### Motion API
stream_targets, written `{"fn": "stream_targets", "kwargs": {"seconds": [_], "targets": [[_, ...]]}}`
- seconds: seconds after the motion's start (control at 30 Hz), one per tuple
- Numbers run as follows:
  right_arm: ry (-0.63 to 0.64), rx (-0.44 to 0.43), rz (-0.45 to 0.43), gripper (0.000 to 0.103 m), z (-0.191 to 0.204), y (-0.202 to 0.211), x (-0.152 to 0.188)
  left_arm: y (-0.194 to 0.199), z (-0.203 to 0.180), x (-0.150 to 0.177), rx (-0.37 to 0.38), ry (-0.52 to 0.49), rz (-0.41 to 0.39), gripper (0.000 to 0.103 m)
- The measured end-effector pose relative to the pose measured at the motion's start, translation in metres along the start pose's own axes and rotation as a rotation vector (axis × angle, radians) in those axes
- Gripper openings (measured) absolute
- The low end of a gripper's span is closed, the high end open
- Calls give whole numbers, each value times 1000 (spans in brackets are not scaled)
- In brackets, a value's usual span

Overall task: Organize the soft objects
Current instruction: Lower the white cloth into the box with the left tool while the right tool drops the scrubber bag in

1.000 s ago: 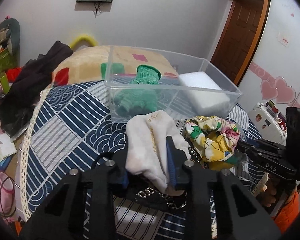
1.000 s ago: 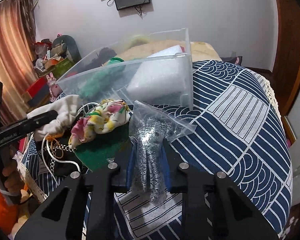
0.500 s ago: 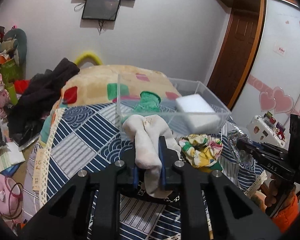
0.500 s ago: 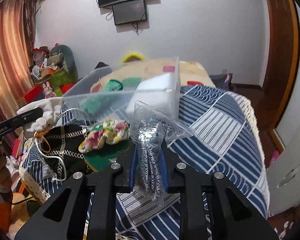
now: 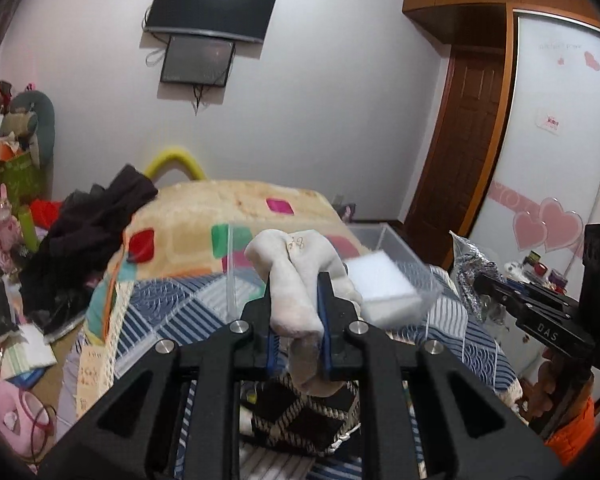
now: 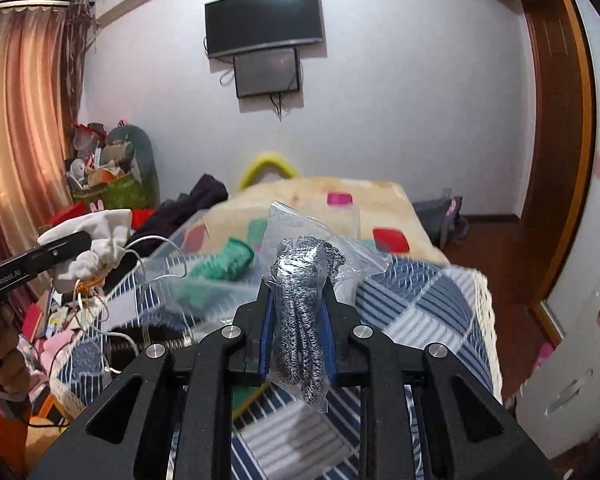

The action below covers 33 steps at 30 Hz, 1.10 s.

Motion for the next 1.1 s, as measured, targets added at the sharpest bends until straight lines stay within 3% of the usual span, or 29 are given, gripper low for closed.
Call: {"fn": "stream_targets", "kwargs": {"seconds": [0.2, 0.53, 0.73, 0.9, 1.1], "targets": [[30, -7, -50, 18, 6, -6, -18, -11, 2, -29, -13, 21, -50, 16], [51, -48, -65, 19, 21, -37, -40, -64, 4, -38, -62, 12, -2, 16], [78, -62, 11, 19, 30, -73, -34, -109, 8, -21, -90, 2, 112, 16], [109, -85, 102, 19, 35, -97, -19, -132, 6, -5, -64, -9, 206, 16], [147, -101, 201, 20, 38, -114, -8, -141, 2, 3, -48, -27, 247, 19]]}}
Point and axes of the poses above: each gripper's, at about its wrist camera, not at the fingertips, and y roughly against the way its jaws point, z to its left, x to its underside, the point moved 6 cm from there along -y, roughly the way its jaws point, and after that the axes turned 3 degrees about -x, right-handed, at the moved point
